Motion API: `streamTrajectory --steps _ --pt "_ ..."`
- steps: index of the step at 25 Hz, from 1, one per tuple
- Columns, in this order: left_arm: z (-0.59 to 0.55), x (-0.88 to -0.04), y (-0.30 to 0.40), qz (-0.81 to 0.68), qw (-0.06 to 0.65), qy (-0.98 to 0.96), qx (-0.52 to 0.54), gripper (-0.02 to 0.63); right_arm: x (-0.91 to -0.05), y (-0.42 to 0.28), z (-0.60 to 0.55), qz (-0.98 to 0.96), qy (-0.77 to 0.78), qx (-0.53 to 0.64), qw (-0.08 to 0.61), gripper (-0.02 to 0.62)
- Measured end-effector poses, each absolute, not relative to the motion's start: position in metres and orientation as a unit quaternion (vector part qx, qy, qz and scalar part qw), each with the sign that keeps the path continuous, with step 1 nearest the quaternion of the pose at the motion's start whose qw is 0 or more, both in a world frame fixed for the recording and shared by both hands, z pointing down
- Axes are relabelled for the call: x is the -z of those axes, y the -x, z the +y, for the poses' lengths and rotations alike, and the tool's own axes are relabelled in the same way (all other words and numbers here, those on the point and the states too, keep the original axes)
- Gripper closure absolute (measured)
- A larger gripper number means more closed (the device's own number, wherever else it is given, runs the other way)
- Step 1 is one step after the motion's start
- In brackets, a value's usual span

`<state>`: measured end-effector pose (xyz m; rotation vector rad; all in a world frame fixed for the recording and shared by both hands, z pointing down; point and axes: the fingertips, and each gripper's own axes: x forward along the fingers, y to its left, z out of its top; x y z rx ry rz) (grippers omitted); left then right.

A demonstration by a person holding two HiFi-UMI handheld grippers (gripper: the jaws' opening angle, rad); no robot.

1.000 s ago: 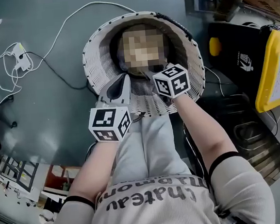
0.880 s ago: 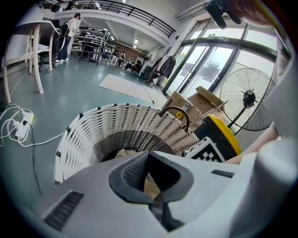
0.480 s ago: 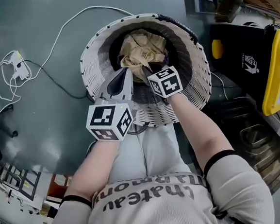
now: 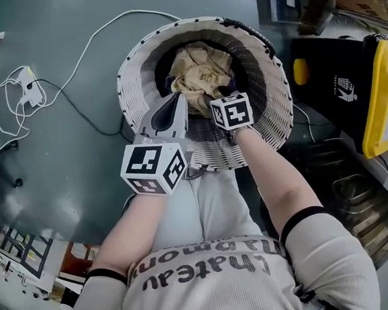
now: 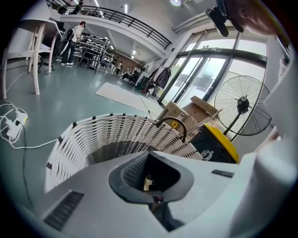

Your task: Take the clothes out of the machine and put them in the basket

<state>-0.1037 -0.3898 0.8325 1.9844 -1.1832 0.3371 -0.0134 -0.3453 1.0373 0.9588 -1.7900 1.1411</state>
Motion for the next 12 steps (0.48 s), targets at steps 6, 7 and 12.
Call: streamTrajectory --steps 6,7,12 --pt "-0.367 -0.789 0.112 -0.485 0.409 -0.761 -0.136 0.600 -0.976 0.005 -0.325 -0.689 -0.392 -0.471 0.388 0.367" --pt "-0.362 -0.780 0.112 -0.487 0.410 -0.759 -0.137 0.598 -0.962 0.004 -0.321 -0.688 -0.394 -0.475 0.381 0.367" --pt "-0.353 -0.719 0.101 -0.499 0.405 -0.755 -0.127 0.598 -0.882 -0.003 -0.309 -0.699 -0.396 -0.484 0.348 0.368"
